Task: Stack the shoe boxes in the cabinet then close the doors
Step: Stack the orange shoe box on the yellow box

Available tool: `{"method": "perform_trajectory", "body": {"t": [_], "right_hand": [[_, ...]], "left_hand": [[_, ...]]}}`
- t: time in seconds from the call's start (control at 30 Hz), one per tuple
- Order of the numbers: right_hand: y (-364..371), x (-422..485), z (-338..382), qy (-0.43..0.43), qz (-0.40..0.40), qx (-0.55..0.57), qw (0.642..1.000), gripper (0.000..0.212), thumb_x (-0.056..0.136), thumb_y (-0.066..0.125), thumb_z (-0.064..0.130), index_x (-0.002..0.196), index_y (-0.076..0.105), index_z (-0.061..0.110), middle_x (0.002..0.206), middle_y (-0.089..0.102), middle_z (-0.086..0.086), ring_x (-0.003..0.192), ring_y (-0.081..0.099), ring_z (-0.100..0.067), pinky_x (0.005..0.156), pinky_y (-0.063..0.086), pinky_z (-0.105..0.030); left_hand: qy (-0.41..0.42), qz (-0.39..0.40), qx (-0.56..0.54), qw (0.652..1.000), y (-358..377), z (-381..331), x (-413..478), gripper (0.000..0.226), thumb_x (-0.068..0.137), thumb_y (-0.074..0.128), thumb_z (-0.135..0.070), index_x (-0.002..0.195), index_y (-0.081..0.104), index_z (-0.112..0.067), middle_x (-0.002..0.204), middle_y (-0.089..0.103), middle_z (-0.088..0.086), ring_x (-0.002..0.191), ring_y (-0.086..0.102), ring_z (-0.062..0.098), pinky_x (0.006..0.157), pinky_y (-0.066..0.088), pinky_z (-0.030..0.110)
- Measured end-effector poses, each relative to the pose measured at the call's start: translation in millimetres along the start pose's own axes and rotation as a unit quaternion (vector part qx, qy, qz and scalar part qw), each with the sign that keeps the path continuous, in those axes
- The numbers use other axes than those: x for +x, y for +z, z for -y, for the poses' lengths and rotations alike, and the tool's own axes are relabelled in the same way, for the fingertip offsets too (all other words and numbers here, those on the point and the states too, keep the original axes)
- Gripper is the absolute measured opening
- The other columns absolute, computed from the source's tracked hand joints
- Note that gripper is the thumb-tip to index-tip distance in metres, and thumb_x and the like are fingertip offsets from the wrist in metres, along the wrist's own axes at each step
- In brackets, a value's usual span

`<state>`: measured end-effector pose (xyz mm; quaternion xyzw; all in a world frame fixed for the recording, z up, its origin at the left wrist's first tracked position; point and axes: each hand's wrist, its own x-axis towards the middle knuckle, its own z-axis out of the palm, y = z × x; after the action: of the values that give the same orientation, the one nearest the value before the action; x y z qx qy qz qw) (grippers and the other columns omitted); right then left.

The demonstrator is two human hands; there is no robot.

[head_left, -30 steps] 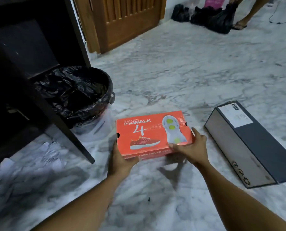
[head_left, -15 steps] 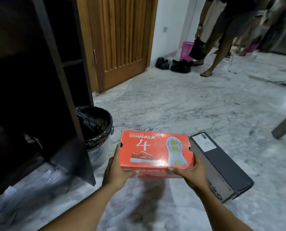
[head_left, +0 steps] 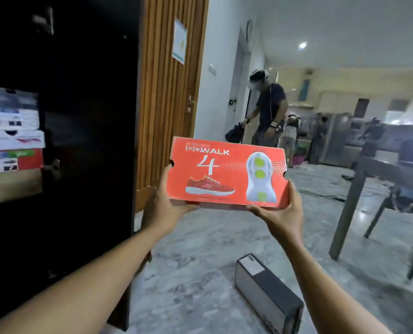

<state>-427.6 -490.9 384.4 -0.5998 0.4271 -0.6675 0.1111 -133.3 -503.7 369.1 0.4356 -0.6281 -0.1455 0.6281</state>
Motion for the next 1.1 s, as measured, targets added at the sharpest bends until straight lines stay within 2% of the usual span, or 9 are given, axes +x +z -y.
{"method": "perform_trajectory", "body": {"t": [0.07,0.2,0.27,0.4,0.5,0.67,0.87,0.97,1.1], "right_hand": [[-1,11,37,-0.042,-0.021,0.023,0.999,0.133,0.033,0.097,0.06,0.149,0.041,0.022,0.138,0.05,0.01,0.13,0.049,-0.002,0.111,0.042,-0.027],[16,26,97,-0.129,-0.042,0.065,0.989,0.135,0.036,0.088,0.07,0.152,0.035,0.024,0.131,0.044,0.014,0.126,0.044,0.003,0.103,0.033,-0.006],[35,31,123,-0.173,-0.045,0.07,0.981,0.132,0.042,0.092,0.064,0.152,0.036,0.02,0.132,0.043,0.011,0.127,0.045,-0.004,0.103,0.033,-0.006],[87,34,174,-0.21,-0.016,0.129,0.969,0.127,0.048,0.092,0.048,0.153,0.033,0.009,0.136,0.04,0.006,0.124,0.038,0.007,0.098,0.027,0.003],[139,27,208,-0.21,0.04,0.192,0.958,0.123,0.05,0.091,0.048,0.153,0.032,0.017,0.138,0.041,0.006,0.123,0.039,0.006,0.093,0.028,0.008],[227,3,247,-0.17,0.154,0.275,0.934,0.114,0.054,0.09,0.051,0.151,0.033,0.031,0.14,0.043,0.018,0.131,0.046,-0.003,0.102,0.043,-0.024],[330,-35,287,-0.129,0.221,0.322,0.911,0.117,0.051,0.089,0.054,0.152,0.034,0.031,0.132,0.038,0.011,0.112,0.045,0.004,0.088,0.038,-0.009],[385,-47,310,-0.098,0.266,0.353,0.892,0.115,0.052,0.092,0.058,0.15,0.036,0.038,0.134,0.041,0.004,0.116,0.051,-0.006,0.097,0.048,-0.028],[462,-56,350,-0.027,0.321,0.412,0.852,0.106,0.045,0.093,0.067,0.139,0.046,0.049,0.129,0.058,0.0,0.117,0.062,-0.018,0.095,0.056,-0.047]], "left_hand": [[0.05,-0.03,0.004,0.998,-24,-39,7,0.123,0.05,0.097,-0.045,0.149,0.025,-0.044,0.134,0.051,-0.016,0.125,0.052,0.014,0.102,0.05,0.043],[0.124,-0.098,0.079,0.984,-81,-100,13,0.12,0.053,0.086,-0.053,0.153,0.022,-0.035,0.148,0.043,-0.003,0.129,0.045,0.006,0.102,0.043,0.031],[0.141,-0.122,0.108,0.977,-116,-118,15,0.12,0.055,0.086,-0.053,0.154,0.021,-0.032,0.151,0.04,-0.002,0.131,0.042,0.006,0.104,0.04,0.03],[0.141,-0.179,0.165,0.96,-194,-140,11,0.121,0.056,0.088,-0.056,0.153,0.017,-0.04,0.151,0.044,-0.006,0.135,0.045,0.01,0.109,0.043,0.037],[0.127,-0.221,0.213,0.943,-252,-151,-5,0.121,0.056,0.089,-0.053,0.153,0.019,-0.037,0.147,0.047,-0.008,0.131,0.048,0.006,0.107,0.044,0.031],[0.075,-0.282,0.277,0.916,-336,-163,-39,0.121,0.054,0.089,-0.055,0.151,0.017,-0.043,0.143,0.051,-0.011,0.127,0.052,0.007,0.106,0.046,0.037],[0.043,-0.311,0.311,0.897,-413,-171,-61,0.114,0.059,0.091,-0.041,0.152,0.025,-0.035,0.137,0.053,-0.02,0.127,0.052,0.003,0.107,0.046,0.038],[0.043,-0.345,0.327,0.879,-447,-177,-57,0.113,0.062,0.091,-0.025,0.154,0.026,-0.03,0.128,0.053,-0.031,0.121,0.055,0.002,0.102,0.046,0.027],[0.016,-0.407,0.363,0.838,-502,-180,-40,0.109,0.067,0.09,-0.021,0.154,0.026,-0.03,0.125,0.059,-0.009,0.113,0.057,0.01,0.095,0.046,0.028]]}}
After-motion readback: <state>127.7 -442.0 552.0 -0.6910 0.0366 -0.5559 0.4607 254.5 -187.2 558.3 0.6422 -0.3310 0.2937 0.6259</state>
